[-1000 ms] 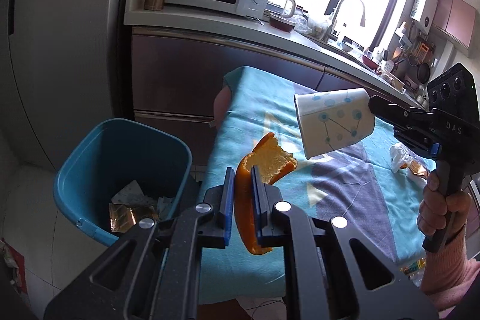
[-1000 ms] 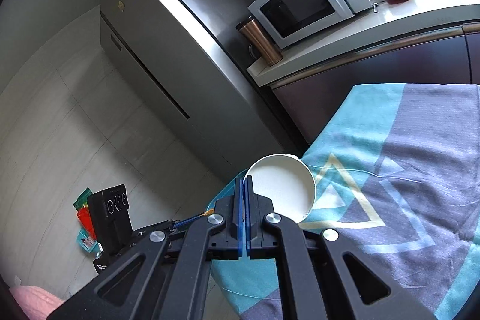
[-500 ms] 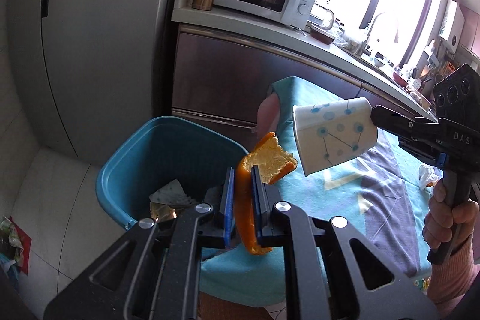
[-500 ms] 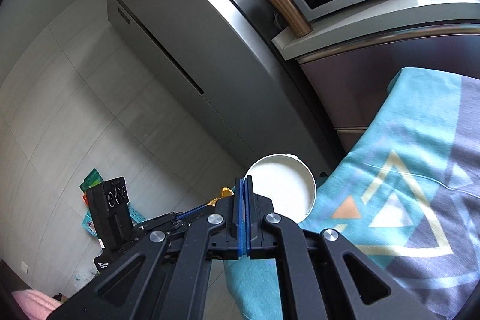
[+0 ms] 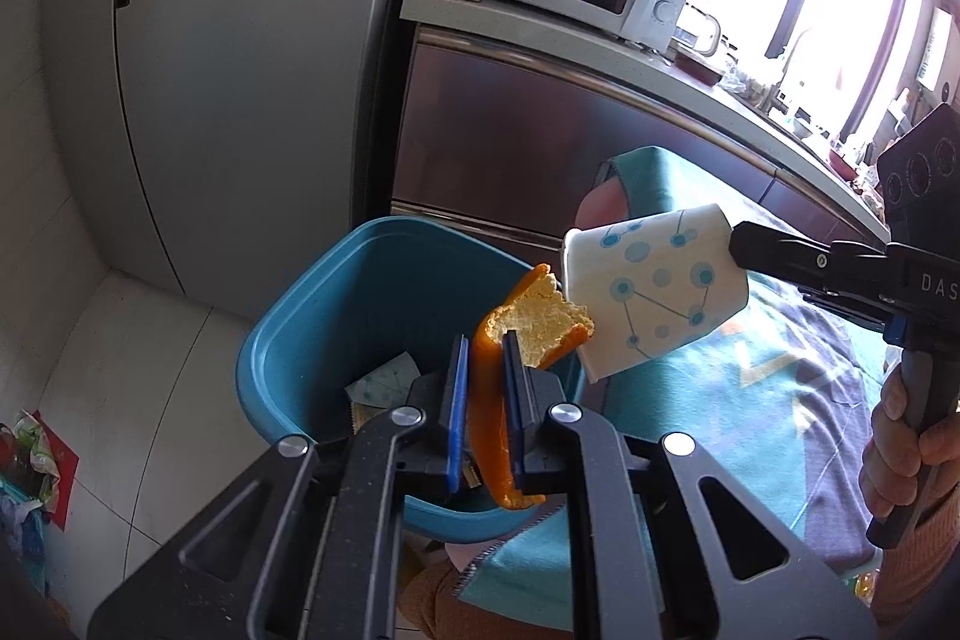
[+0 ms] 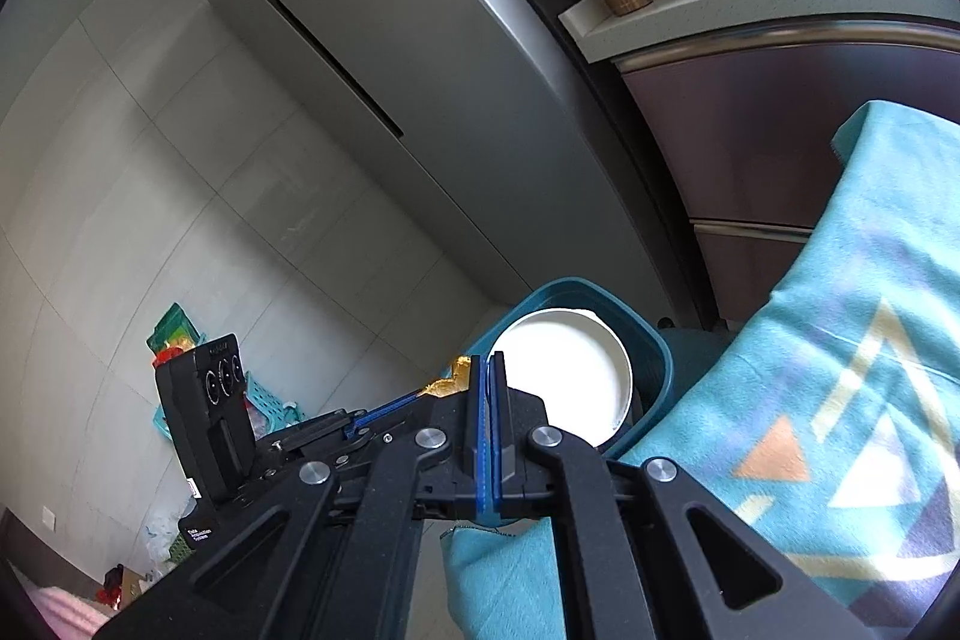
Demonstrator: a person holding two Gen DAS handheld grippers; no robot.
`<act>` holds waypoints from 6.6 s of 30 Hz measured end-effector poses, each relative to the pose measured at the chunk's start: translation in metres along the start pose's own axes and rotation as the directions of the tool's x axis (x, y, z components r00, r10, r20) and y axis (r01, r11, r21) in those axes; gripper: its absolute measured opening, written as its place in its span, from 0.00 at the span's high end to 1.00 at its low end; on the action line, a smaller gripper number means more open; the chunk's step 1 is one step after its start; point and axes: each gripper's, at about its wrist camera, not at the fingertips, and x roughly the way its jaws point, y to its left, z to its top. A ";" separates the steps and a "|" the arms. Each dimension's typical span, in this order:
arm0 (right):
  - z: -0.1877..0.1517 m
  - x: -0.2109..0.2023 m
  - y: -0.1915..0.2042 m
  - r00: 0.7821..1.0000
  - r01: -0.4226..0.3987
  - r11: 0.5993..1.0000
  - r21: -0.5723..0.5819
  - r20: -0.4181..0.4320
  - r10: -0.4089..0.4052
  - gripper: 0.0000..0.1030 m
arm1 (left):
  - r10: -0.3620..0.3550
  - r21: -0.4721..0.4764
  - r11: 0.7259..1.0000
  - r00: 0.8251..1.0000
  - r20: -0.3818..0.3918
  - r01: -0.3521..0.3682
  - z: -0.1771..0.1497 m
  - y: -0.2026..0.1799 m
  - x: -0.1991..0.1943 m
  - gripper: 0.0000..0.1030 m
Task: Collect trash
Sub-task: 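Open both tools over the teal bin, dropping peel and cup, then move both tools back over the tissue and gold wrapper on the table, then grasp the white tissue with the left tool while the right tool grasps the gold wrapper, then carry the tissue and gold wrapper to the teal bin with both tools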
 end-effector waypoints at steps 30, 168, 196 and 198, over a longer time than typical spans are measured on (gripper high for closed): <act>-0.014 0.071 -0.006 0.986 0.062 0.998 0.028 -0.154 -0.057 0.98 | 0.069 -0.040 0.997 0.995 -0.079 -0.072 0.001 0.024 0.066 0.81; -0.201 -0.387 -0.125 0.679 0.331 0.807 0.489 0.471 -0.564 0.95 | -0.479 0.430 0.781 0.876 -0.051 0.452 -0.043 -0.303 -0.011 0.99; -0.108 -0.221 -0.078 0.920 0.146 0.965 0.217 0.329 -0.213 0.95 | -0.307 0.288 0.919 0.947 0.094 0.269 -0.025 -0.178 -0.051 0.99; -0.103 -0.212 -0.076 0.927 0.138 0.969 0.205 0.318 -0.199 0.95 | -0.295 0.279 0.925 0.950 0.101 0.258 -0.024 -0.171 -0.053 0.99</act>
